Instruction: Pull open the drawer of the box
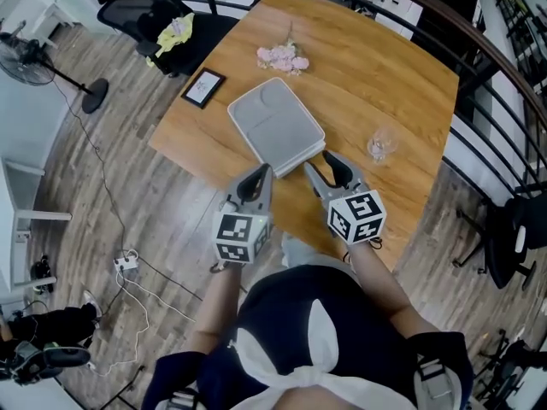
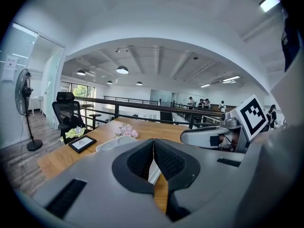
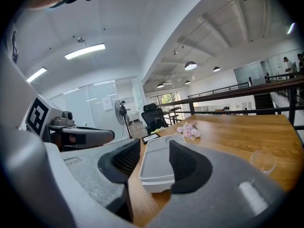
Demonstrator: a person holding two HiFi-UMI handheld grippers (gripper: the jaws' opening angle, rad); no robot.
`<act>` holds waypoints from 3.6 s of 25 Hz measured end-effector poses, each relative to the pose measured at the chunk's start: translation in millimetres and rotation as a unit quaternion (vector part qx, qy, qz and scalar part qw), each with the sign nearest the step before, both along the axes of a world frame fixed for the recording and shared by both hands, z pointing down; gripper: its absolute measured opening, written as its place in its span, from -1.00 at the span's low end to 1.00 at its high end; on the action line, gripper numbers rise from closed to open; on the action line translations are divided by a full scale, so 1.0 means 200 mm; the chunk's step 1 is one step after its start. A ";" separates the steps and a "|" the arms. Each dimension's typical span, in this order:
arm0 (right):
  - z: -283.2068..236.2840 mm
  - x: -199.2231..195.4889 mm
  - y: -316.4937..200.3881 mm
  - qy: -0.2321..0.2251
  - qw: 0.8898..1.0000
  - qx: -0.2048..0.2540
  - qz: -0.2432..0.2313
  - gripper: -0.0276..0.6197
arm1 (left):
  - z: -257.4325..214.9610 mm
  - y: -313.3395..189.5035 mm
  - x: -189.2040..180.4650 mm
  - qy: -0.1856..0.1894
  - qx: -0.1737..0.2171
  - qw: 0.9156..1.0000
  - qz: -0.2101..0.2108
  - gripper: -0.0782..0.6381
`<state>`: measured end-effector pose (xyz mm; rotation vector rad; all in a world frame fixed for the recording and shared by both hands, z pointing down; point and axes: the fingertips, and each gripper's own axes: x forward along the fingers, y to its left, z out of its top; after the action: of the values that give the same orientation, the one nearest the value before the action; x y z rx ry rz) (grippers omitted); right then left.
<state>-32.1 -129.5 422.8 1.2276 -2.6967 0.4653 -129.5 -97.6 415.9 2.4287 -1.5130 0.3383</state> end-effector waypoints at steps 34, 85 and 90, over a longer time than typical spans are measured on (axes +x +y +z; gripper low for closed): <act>0.89 -0.08 -0.26 -0.128 0.947 -0.294 0.026 -0.33 | 0.54 -0.41 0.02 -0.045 -0.108 0.992 0.052 -0.73; 1.05 -0.13 -0.30 -0.368 0.835 -0.409 0.016 -0.41 | 0.76 -0.35 0.00 -0.089 -0.144 0.984 0.059 -0.73; 1.04 -0.12 -0.29 -0.366 0.834 -0.412 0.018 -0.41 | 0.80 -0.34 -0.01 -0.097 -0.154 0.982 0.059 -0.73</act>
<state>-56.5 -186.8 631.3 0.9129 -2.3666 2.1858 -131.0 -166.3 575.7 2.2930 -1.2777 0.7911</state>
